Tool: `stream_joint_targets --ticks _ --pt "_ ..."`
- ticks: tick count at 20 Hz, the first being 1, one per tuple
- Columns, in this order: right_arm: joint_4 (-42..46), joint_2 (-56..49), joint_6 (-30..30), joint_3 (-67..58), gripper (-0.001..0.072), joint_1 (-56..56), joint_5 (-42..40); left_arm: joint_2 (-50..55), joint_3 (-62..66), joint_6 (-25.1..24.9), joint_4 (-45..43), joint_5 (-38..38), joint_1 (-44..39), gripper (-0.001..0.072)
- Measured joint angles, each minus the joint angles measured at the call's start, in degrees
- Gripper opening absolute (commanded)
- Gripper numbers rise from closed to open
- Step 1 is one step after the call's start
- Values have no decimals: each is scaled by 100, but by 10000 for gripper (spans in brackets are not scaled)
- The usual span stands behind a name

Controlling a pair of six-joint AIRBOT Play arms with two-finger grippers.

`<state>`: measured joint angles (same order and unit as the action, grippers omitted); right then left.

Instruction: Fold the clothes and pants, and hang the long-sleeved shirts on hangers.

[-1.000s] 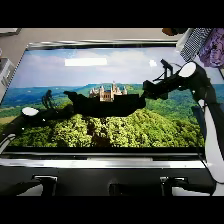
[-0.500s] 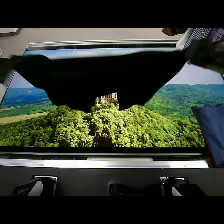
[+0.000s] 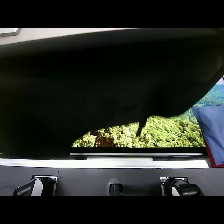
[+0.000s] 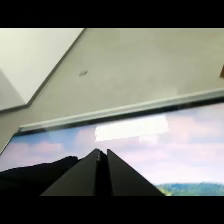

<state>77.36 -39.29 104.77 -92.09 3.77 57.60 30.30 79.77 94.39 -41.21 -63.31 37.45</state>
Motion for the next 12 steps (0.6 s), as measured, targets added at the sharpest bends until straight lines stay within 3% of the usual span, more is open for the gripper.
stream_joint_targets --ticks 5,12 --pt "-385 -1316 317 2 28 2 457 1327 -262 -640 -205 -42 -400 15" --pt "-756 -4489 481 4 28 -2 861 4778 -575 -1355 -404 566 -1692 15"
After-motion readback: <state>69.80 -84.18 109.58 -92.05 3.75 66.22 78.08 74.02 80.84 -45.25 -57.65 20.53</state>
